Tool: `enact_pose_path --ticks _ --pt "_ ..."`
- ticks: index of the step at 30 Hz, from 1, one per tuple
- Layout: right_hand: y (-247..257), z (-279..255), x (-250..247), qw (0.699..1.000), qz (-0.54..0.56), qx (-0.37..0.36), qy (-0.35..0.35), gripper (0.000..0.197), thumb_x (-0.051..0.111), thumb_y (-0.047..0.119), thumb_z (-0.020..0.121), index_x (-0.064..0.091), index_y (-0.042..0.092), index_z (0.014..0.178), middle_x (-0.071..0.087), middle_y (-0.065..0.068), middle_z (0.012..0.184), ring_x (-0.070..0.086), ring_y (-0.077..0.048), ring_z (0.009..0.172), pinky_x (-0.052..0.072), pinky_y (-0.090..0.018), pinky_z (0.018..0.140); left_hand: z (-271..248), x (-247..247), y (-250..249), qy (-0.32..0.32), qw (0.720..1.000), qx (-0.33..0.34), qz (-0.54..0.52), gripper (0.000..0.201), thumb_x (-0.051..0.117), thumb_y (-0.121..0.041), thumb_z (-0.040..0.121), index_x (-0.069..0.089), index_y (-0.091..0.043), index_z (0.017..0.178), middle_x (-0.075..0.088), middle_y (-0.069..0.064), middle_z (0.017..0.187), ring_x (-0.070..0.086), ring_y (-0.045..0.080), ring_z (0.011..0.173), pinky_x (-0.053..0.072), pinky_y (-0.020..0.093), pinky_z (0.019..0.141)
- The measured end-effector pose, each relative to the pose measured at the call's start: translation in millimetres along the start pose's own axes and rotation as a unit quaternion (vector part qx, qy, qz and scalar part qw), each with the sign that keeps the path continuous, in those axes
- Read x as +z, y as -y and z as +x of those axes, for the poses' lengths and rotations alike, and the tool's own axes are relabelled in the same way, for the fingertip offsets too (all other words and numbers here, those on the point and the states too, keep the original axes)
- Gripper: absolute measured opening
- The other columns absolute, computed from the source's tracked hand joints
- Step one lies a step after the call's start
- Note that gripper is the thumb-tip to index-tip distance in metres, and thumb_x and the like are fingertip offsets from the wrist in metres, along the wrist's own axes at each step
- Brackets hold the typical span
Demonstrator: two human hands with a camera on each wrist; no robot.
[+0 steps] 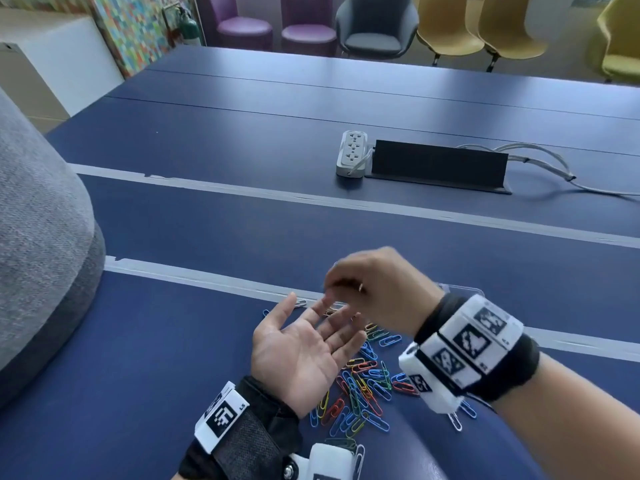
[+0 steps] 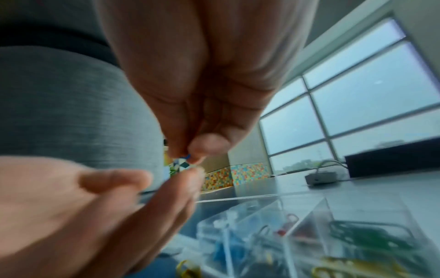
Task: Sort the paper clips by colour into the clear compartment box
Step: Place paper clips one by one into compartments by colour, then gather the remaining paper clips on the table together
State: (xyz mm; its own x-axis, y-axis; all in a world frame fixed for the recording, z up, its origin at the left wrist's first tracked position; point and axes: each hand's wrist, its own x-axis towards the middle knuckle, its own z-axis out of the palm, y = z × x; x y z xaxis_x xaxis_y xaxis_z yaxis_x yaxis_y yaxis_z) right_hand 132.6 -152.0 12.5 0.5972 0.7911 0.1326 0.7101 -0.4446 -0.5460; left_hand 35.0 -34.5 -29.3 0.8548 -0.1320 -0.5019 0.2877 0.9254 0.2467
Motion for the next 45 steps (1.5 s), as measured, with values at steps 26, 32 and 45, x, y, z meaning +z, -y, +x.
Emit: enact_pose_path --ticks 26,32,45 --pt "17 -98 -23 0.971 -0.091 0.177 0.13 0.029 0.07 0.032 0.076 0.062 0.031 0.105 0.056 0.012 0.09 0.046 0.002 0.068 0.038 -0.019 0.071 -62 9 -51 0.01 0.626 0.106 0.773 0.051 0.073 -0.044 0.065 0.054 -0.036 0.112 0.057 -0.013 0.107 0.057 0.004 0.084 0.049 0.02 0.07" --pt "-10 -167 -27 0.902 -0.108 0.357 0.216 0.084 0.076 0.052 0.054 0.03 0.039 0.123 0.034 0.013 0.104 0.054 -0.013 0.088 0.047 -0.026 0.08 -58 -19 -56 -0.034 0.279 -0.02 0.959 0.133 0.074 -0.065 0.059 -0.024 -0.036 0.144 -0.019 -0.007 0.153 -0.011 0.017 0.144 0.022 0.04 0.116" --pt "-6 -81 18 0.952 -0.062 0.252 0.165 0.071 0.075 0.018 0.071 0.039 0.014 0.132 0.04 -0.004 0.121 0.051 -0.026 0.103 0.045 -0.032 0.089 6 0 -45 0.006 0.345 0.028 0.938 0.063 0.076 -0.03 0.074 0.042 -0.027 0.127 0.03 -0.005 0.119 0.039 0.018 0.118 0.04 0.035 0.1"
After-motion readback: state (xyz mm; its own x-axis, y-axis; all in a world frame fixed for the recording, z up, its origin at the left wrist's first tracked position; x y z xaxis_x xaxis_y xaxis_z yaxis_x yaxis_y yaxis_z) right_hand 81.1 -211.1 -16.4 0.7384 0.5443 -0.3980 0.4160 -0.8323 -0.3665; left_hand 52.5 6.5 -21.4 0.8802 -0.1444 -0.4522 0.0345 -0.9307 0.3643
